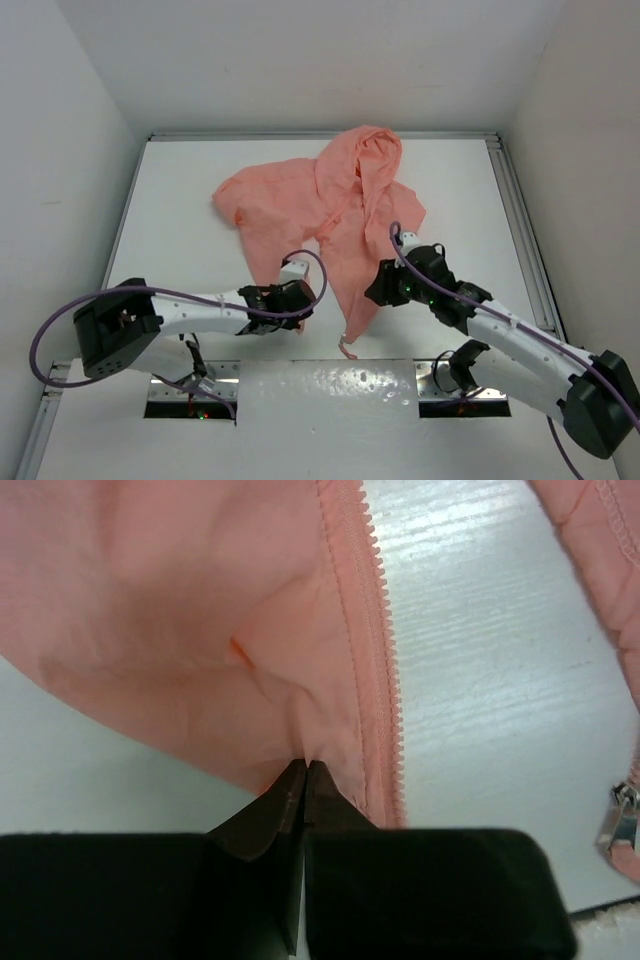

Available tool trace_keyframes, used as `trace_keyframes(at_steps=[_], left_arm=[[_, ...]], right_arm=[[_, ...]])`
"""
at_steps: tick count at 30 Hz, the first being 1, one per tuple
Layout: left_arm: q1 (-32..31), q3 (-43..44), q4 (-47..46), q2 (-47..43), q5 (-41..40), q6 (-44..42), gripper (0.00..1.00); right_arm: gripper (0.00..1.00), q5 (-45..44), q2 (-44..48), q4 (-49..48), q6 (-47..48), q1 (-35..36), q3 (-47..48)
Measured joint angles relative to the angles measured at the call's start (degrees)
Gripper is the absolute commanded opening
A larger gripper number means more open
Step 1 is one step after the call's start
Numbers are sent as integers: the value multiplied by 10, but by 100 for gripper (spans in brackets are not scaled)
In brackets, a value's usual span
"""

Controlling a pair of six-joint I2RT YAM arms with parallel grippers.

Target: Zip up the jacket

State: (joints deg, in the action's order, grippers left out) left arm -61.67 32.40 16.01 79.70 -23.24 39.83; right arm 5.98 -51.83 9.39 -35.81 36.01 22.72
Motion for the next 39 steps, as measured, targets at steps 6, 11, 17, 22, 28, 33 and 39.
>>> trace_keyframes(at_steps=[6, 11, 17, 22, 28, 33, 39], left_arm=[[-1, -7, -1, -114, -22, 9, 0], [-1, -7, -55, -223, -77, 10, 0], [-1, -56, -144, -279, -111, -14, 0], [-1, -118, -189, -312, -114, -31, 0], [-1, -124, -221, -315, -109, -43, 0], [-1, -124, -237, -320, -102, -49, 0], [-1, -126, -253, -321, -89, -51, 0]], right_arm=[[0, -2, -33, -38, -60, 51, 9], [41, 23, -81, -152, -162, 88, 18], [51, 65, -153, -284, -266, 88, 19], [50, 77, -161, -379, -315, 88, 7], [49, 98, -205, -437, -336, 88, 8], [45, 111, -230, -439, -347, 88, 9], [23, 130, -266, -485, -367, 88, 15]])
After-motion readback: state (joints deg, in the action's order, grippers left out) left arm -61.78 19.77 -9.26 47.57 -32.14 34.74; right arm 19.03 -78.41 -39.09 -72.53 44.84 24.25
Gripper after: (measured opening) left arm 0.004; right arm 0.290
